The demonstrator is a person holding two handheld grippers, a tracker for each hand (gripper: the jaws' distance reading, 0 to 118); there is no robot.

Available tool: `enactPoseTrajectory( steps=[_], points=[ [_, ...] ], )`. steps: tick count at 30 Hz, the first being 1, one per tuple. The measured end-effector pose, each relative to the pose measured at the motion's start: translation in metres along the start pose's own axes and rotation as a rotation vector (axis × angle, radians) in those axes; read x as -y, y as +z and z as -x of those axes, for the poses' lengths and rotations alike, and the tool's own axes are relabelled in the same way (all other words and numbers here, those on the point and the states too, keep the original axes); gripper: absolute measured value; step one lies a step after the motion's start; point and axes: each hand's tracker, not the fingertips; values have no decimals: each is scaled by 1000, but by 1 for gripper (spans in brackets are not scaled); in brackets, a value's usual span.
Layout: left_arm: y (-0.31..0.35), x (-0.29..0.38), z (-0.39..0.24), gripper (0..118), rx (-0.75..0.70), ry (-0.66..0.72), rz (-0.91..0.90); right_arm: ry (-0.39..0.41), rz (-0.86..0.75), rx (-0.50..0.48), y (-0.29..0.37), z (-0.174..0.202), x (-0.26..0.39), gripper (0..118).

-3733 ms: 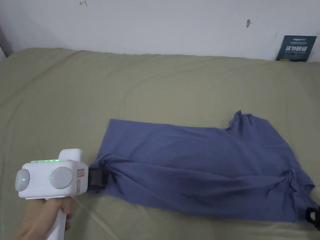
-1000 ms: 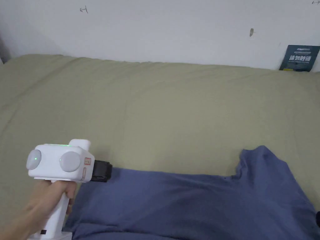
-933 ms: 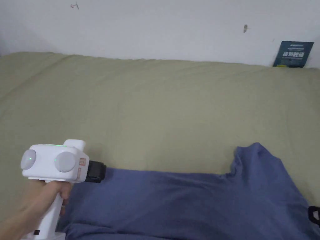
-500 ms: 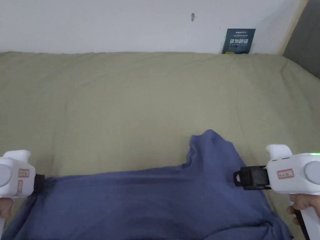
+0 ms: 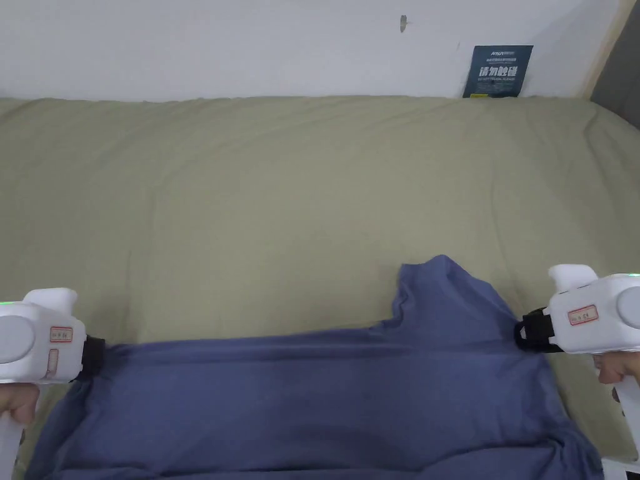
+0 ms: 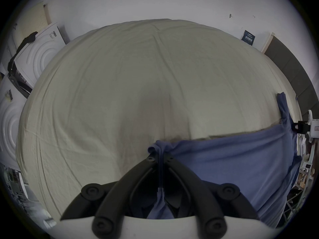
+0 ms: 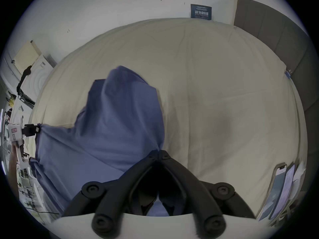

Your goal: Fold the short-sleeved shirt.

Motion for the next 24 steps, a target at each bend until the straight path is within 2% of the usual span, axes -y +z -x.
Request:
enactPoseTrajectory(
  steps=[1, 2, 4, 7, 16, 24],
  points=[
    [5, 1, 1, 0, 3, 2, -4, -6, -9, -9, 11, 2, 3, 2],
    [15, 4, 5, 0, 17, 13, -23, -63, 20, -82, 4, -14, 0, 2],
    [31, 10, 6, 0, 21, 15, -36, -87, -24, -118, 16, -31, -4, 2],
    [60, 24, 14, 0, 30, 12, -63, -53, -84, -107, 48, -25, 15, 2],
    [131, 98, 23, 0, 47, -5, -142, -22, -186, -143, 133, -18, 96, 2],
    [153, 180, 31, 0, 72, -8, -151, -41, -152, -154, 146, -24, 189, 2]
  ],
)
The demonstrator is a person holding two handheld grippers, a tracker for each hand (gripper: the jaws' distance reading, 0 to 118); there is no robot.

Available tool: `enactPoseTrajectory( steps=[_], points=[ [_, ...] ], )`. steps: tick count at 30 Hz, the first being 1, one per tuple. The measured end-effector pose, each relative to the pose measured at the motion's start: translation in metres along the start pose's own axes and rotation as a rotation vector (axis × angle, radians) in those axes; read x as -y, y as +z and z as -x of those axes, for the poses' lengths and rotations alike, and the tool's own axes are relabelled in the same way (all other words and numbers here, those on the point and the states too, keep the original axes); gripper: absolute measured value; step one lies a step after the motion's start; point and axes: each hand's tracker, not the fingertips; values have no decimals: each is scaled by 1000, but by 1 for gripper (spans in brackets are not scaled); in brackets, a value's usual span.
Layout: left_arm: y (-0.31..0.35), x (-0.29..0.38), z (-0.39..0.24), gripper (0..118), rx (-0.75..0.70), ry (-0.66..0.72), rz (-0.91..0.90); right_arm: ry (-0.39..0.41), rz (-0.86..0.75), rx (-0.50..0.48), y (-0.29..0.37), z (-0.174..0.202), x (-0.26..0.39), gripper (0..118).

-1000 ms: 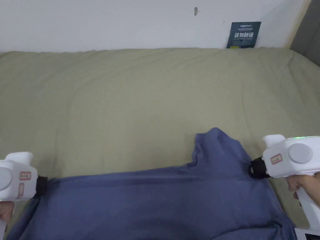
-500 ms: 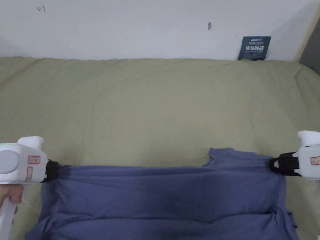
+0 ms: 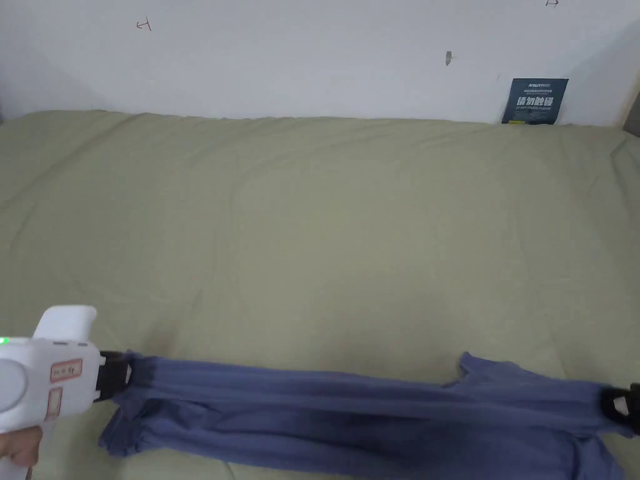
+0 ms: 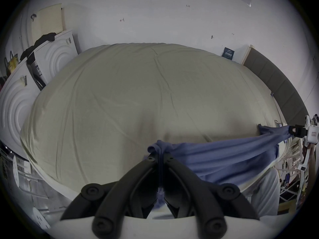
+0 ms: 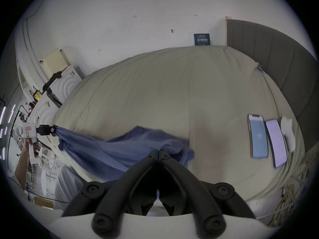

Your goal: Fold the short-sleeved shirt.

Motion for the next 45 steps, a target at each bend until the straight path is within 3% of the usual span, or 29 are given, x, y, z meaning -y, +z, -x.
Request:
enactPoseTrajectory(
  steps=[8, 9, 10, 11, 12, 13, 14, 15, 18, 21, 22, 25, 26, 27, 28, 29, 30, 31, 33, 34, 41, 45],
  points=[
    [-27, 51, 9, 0, -2, -17, 60, -23, 84, 24, -27, -17, 44, 2],
    [-29, 53, 9, 5, -2, -21, 56, -23, 84, 37, -30, -17, 46, 2],
    [-30, 53, 10, 19, 2, -22, 51, -21, 84, 36, -31, -16, 47, 2],
    [-29, 53, 9, 58, -1, -23, 43, -29, 83, 37, -32, -16, 48, 5],
    [-28, 54, 8, 115, -5, -27, 44, -42, 83, 50, -31, -15, 47, 36],
    [-29, 55, 9, 117, -36, -41, 57, -48, 73, 115, -28, -12, 46, 78],
    [-21, 57, 11, 113, -67, -33, 45, -32, 56, 150, -21, -3, 46, 112],
    [-16, 58, 12, 114, -71, -23, 43, -24, 50, 145, -19, -1, 46, 118],
    [0, 48, 2, 114, -74, 55, -50, -48, -28, 118, -9, 5, 41, 118],
    [33, 38, -20, 113, -68, 13, -134, -51, -130, 93, -10, 6, 37, 118],
    [41, 32, -29, 112, -56, 4, -158, 51, -202, -33, 1, 24, 26, 118],
    [68, 16, -64, 106, -25, -47, -302, 133, -353, 1, 9, 39, 22, 118],
    [76, 12, -75, 103, -30, -38, -346, 164, -393, 36, 40, 83, 9, 118],
    [83, 8, -84, 93, -17, -27, -403, 176, -450, 43, 50, 99, 10, 112],
    [86, 9, -88, 74, -4, -28, -445, 189, -508, 44, 58, 111, 12, 95],
    [89, 9, -96, 40, -49, -35, -485, 205, -544, 41, 67, 125, 16, 55],
    [90, 10, -102, 0, -76, -60, -514, 187, -570, 111, 63, 126, 7, 1],
    [93, 16, -106, 0, -89, -50, -581, 191, -639, 124, 67, 135, 11, 1],
    [102, 19, -116, 0, -90, -65, -605, 219, -623, 128, 73, 149, 23, 1],
    [106, 22, -118, 0, -90, -57, -630, 229, -623, 46, 66, 153, 17, 1],
    [97, 26, -98, 0, -90, -45, -588, 213, -599, 60, 63, 160, 30, 1],
    [85, 26, -62, 0, -78, 68, -494, 214, -565, 80, 59, 163, 31, 1]
  ],
)
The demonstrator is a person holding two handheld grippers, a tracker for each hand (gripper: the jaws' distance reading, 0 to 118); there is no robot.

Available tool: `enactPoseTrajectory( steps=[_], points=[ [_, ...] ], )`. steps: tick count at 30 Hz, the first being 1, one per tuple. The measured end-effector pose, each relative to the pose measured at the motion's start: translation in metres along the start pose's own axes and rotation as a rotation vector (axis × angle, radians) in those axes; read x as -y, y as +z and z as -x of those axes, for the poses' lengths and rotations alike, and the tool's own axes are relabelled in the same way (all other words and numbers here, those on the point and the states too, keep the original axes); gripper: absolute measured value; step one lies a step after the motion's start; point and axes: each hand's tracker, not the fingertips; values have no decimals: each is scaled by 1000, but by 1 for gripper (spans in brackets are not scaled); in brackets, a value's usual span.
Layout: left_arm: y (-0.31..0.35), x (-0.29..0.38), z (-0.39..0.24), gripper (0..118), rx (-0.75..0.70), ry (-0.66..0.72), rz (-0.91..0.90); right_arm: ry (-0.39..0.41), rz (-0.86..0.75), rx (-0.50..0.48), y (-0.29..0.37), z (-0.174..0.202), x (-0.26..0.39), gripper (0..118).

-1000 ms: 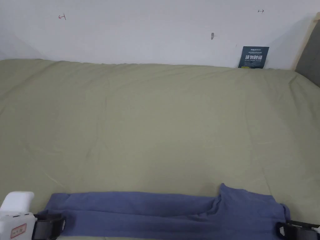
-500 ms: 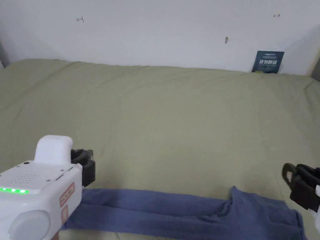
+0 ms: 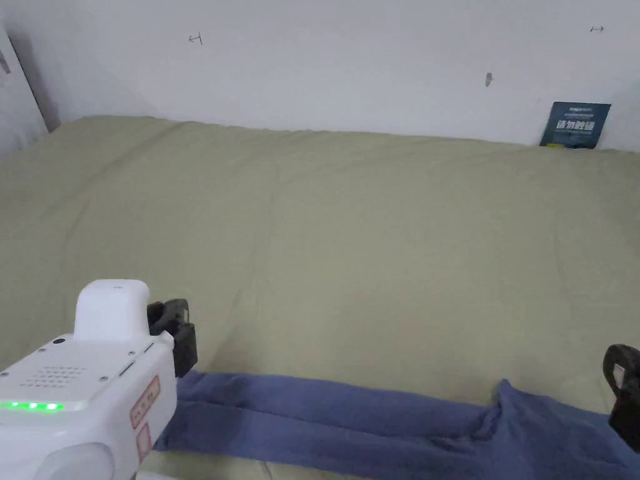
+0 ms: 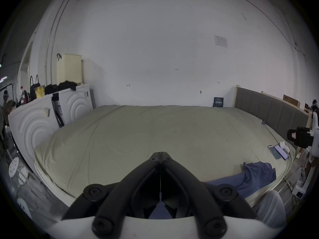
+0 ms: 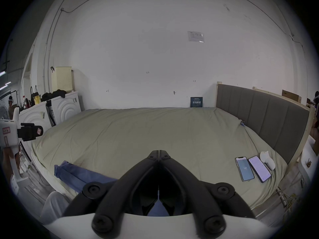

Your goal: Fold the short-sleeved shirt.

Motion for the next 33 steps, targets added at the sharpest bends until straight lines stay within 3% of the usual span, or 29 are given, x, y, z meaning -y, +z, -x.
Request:
enactPoseTrajectory(
  steps=[4, 8, 12, 18, 19, 21, 27, 33],
  points=[
    [-25, 9, 49, 0, 77, 186, 176, 6, 28, 18, -2, 4, 5, 1],
    [-65, 16, 99, 0, 247, 362, 373, 21, 68, 35, -4, 12, 12, 1],
    [-113, 24, 140, 0, 318, 365, 580, 31, 112, 41, -7, 21, 15, 1],
    [-144, 29, 153, 2, 439, 432, 688, 35, 140, 43, -15, 30, 14, 1],
    [-148, 29, 154, 24, 472, 442, 708, 34, 146, 45, -16, 31, 14, 1],
    [-161, 31, 160, 118, 536, 429, 755, -3, 151, 30, -19, 31, 13, 1],
    [-185, 47, 164, 109, 585, 504, 813, -30, 161, 38, -23, 32, 14, 1],
    [-197, 66, 145, 109, 746, 625, 839, -51, 177, 52, -22, 27, 16, 1]
  ],
)
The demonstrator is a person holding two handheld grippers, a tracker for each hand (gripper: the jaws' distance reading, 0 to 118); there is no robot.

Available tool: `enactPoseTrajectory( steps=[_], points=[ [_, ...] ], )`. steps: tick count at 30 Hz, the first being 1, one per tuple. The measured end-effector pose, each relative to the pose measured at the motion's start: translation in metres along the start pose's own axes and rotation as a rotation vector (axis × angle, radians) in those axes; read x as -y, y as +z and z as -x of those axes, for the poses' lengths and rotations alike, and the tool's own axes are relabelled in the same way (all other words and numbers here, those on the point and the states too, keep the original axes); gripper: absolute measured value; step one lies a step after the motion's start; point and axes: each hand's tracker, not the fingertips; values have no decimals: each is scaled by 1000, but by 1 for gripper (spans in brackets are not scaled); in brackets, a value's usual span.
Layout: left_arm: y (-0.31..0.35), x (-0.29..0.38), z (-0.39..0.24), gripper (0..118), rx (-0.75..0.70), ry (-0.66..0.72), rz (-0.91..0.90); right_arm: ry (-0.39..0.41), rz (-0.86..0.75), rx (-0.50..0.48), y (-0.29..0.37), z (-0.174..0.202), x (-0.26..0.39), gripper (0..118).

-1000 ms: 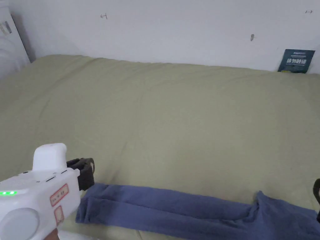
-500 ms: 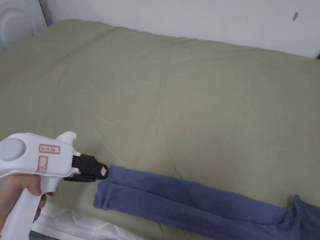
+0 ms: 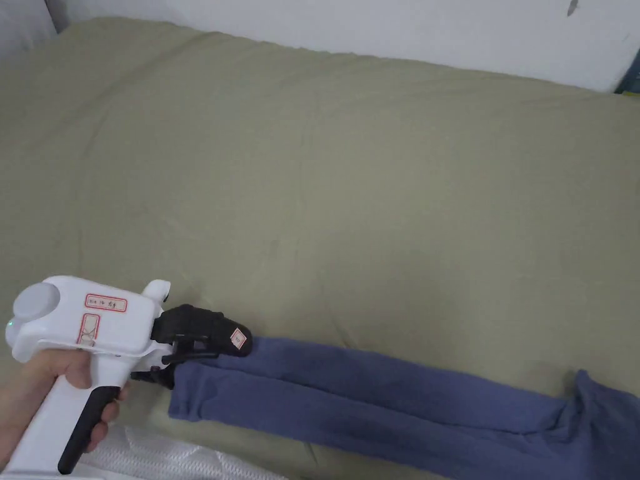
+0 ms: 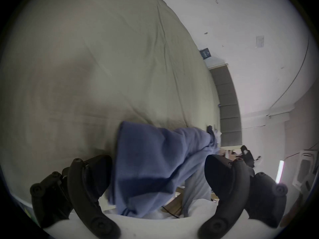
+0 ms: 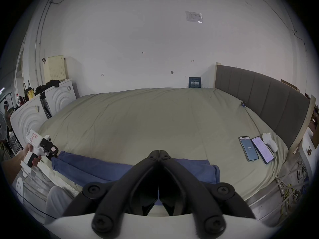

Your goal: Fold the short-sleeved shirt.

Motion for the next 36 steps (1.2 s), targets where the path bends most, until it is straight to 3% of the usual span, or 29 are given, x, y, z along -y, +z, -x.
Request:
enactPoseTrajectory(
  steps=[2, 3, 4, 5, 7, 14, 23, 26, 29, 33, 36],
  points=[
    [-7, 3, -1, 102, 22, 9, 24, -11, 8, -2, -1, -2, 1, 1],
    [-8, 6, 2, 76, -12, -4, 23, -14, 10, -1, -1, -2, 1, 1],
    [-12, 7, 4, 35, -103, -7, 14, -19, 10, 1, -1, -3, 1, 1],
    [-19, 10, 7, 14, -162, 2, 14, -24, 11, -3, -1, -3, 2, 1],
    [-16, 4, 20, 13, -78, 14, -15, -28, 11, -13, -2, -3, 2, 1],
    [10, 9, -22, 13, -123, -9, -100, -31, -8, -33, 0, -12, 0, 1],
    [71, -8, -41, 13, -358, -46, -167, -43, -19, -61, 0, -29, 2, 1],
    [57, -3, -64, 13, -440, -105, -151, -43, -25, -58, 1, -34, 6, 1],
    [26, 24, -124, 13, -523, -199, -116, -40, -31, -50, 3, -38, 9, 1],
    [-16, 46, -183, 13, -654, -298, -119, 30, -47, 10, 5, -43, 14, 1],
    [-52, 49, -198, 13, -693, -363, -79, -9, -43, -6, 6, -50, 19, 1]
  ],
)
